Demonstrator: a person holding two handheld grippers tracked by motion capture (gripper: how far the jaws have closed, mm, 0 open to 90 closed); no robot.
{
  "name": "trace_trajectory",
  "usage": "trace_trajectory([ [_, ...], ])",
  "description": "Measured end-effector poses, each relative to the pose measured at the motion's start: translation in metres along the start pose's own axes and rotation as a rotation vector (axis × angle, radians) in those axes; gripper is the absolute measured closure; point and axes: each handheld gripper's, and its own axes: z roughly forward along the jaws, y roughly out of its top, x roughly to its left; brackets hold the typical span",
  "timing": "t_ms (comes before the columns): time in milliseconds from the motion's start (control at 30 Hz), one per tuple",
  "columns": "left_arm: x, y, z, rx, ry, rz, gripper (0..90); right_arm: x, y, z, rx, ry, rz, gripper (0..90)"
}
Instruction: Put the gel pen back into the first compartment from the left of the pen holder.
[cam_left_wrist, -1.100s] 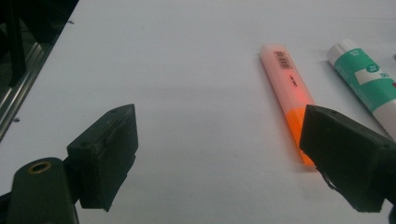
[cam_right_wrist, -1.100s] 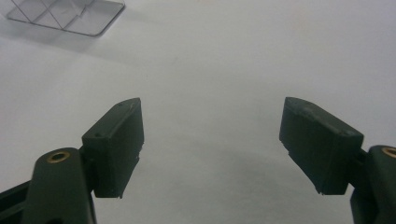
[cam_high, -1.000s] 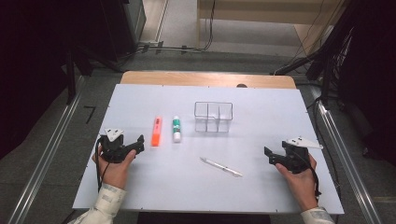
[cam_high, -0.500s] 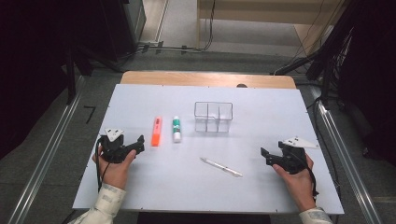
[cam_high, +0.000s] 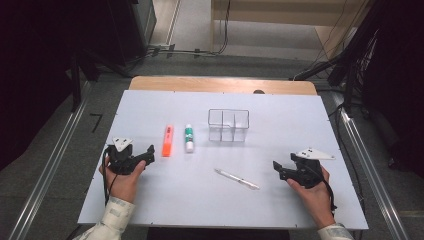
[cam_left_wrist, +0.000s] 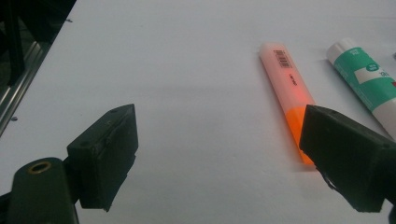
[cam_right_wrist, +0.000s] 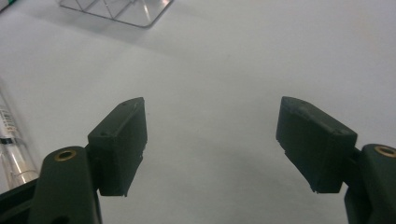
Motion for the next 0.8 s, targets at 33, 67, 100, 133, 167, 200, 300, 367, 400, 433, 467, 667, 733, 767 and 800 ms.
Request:
trace_trajectory([
  [33,0.0,0.0,0.0,0.001,0.0,0.002,12.3,0.003,0.001,0.001,-0.001,0.012,-0.006,24.1],
  [67,0.0,0.0,0.001,0.0,0.0,0.003,12.3,0.003,0.001,0.001,-0.001,0.012,-0.006,24.1],
  [100,-0.001,0.0,0.001,0.001,0.0,0.004,12.3,0.007,0.001,0.002,0.0,0.028,-0.018,25.5],
  [133,-0.001,0.0,0.001,0.0,0.001,0.004,12.3,0.009,0.002,0.003,0.004,0.038,-0.027,26.1],
  [167,-0.001,0.0,0.001,0.0,0.0,0.003,12.3,0.009,0.002,0.003,0.004,0.038,-0.027,26.1],
  [200,-0.001,0.0,0.001,0.002,0.0,0.006,12.3,0.012,0.002,0.004,0.006,0.045,-0.035,26.6],
  [300,-0.001,0.0,0.001,0.001,0.001,0.004,12.3,0.02,0.003,0.007,0.016,0.063,-0.057,27.3],
  [367,-0.001,0.0,0.001,0.001,0.004,0.005,12.3,0.025,0.004,0.01,0.027,0.075,-0.065,27.3],
  [400,-0.001,0.0,0.001,0.001,0.004,0.005,12.3,0.027,0.004,0.012,0.031,0.079,-0.067,27.3],
  [433,-0.001,0.0,0.001,0.001,0.005,0.004,12.3,0.03,0.004,0.013,0.035,0.084,-0.067,27.3],
  [467,-0.001,0.0,0.001,0.001,0.004,0.005,12.3,0.032,0.004,0.014,0.038,0.086,-0.068,27.3],
  [667,-0.001,0.0,0.001,0.002,0.003,0.004,12.3,0.045,0.005,0.018,0.043,0.108,-0.085,28.0],
  [733,-0.001,0.0,0.001,0.002,0.003,0.001,12.3,0.049,0.005,0.02,0.047,0.117,-0.091,28.1],
  [767,-0.001,0.0,0.002,0.004,0.002,0.0,12.3,0.05,0.005,0.021,0.048,0.124,-0.094,28.1],
  [800,-0.001,-0.001,0.002,0.006,0.002,0.001,12.3,0.053,0.005,0.022,0.049,0.132,-0.094,28.2],
])
